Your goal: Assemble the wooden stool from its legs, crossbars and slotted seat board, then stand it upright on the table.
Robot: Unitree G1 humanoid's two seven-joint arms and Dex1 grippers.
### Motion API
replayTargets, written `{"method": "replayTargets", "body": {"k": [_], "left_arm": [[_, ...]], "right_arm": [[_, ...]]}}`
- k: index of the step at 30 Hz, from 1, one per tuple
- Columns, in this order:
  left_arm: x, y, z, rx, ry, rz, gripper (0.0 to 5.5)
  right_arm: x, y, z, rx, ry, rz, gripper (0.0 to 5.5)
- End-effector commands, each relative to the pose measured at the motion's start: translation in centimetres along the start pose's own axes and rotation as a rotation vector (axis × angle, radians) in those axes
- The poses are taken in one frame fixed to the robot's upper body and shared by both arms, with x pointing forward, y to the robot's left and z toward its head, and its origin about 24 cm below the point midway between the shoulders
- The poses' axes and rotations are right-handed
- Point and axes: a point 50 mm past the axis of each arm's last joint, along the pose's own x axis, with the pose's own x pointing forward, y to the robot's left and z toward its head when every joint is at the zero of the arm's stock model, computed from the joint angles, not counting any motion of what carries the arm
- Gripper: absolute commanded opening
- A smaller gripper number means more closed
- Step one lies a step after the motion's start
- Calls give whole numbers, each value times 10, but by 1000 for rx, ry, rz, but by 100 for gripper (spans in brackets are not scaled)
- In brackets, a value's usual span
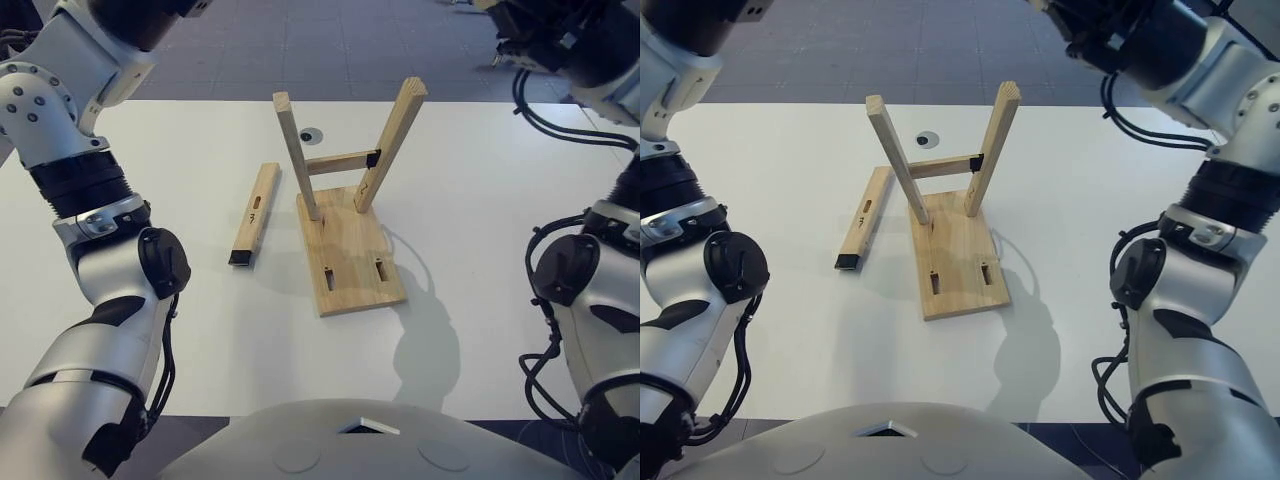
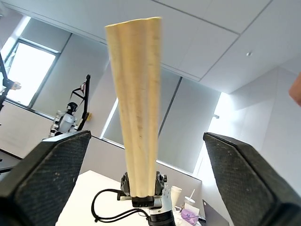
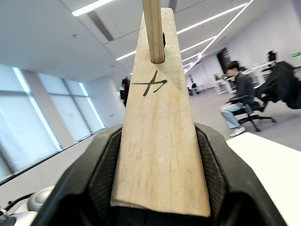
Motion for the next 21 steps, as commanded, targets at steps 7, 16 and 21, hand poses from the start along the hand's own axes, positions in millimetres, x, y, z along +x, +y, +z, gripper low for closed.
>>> {"method": "replayTargets", "body": {"k": [7, 16, 21], "left_arm": [[15, -13, -2, -44, 6, -77, 438], [11, -9, -1, -54, -27, -16, 438], [12, -5, -1, -71, -39, -6, 365]], "right_arm": [[11, -2, -40, 46, 37, 27, 205], [13, -3, -45, 45, 4, 22, 205], [15, -2, -48, 49, 2, 21, 205]]}}
